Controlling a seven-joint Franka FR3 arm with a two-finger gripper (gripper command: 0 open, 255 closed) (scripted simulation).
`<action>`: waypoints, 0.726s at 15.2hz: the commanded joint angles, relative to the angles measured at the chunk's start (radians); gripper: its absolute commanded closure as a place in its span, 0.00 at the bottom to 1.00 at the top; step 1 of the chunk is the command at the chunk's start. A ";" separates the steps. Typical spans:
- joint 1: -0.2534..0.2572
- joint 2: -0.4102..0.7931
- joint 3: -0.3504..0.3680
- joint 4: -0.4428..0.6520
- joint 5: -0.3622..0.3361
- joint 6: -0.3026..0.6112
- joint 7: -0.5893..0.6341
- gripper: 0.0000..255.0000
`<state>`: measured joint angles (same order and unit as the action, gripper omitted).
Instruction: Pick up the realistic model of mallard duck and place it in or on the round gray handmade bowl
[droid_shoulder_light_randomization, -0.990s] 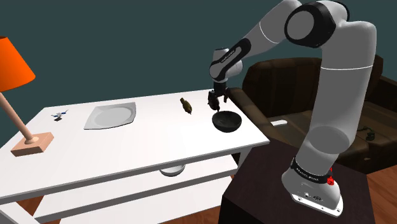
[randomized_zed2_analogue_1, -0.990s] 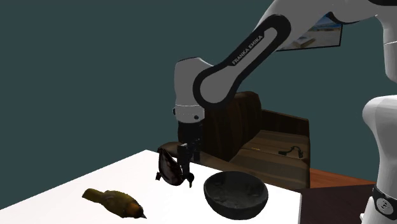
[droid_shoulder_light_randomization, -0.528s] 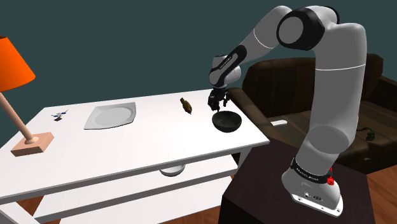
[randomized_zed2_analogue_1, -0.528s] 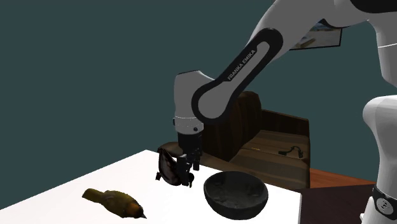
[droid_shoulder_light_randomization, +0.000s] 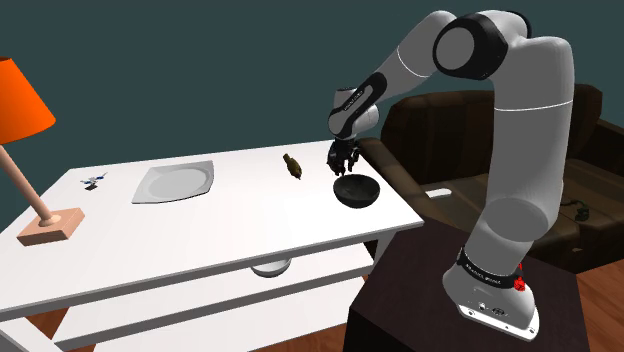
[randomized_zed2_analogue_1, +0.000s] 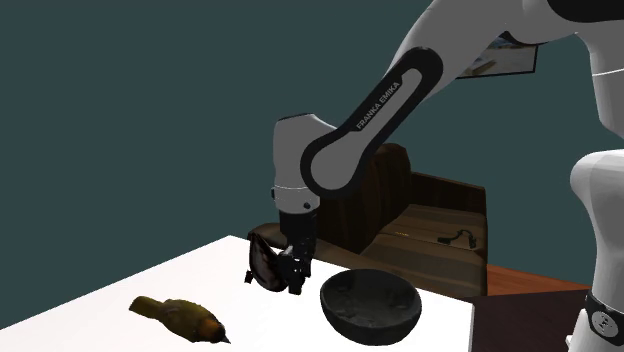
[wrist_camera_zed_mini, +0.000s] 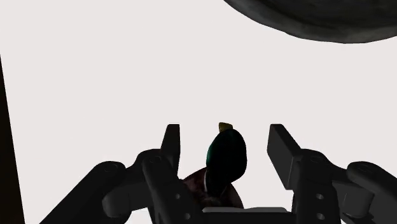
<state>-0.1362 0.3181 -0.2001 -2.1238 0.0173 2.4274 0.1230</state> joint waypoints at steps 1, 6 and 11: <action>0.000 0.000 0.000 0.000 0.000 0.000 0.000 1.00; 0.000 0.000 0.000 0.000 0.000 0.000 0.000 1.00; 0.002 -0.020 -0.002 0.003 -0.005 -0.023 0.002 1.00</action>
<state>-0.1349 0.3067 -0.2015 -2.1209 0.0143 2.4132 0.1248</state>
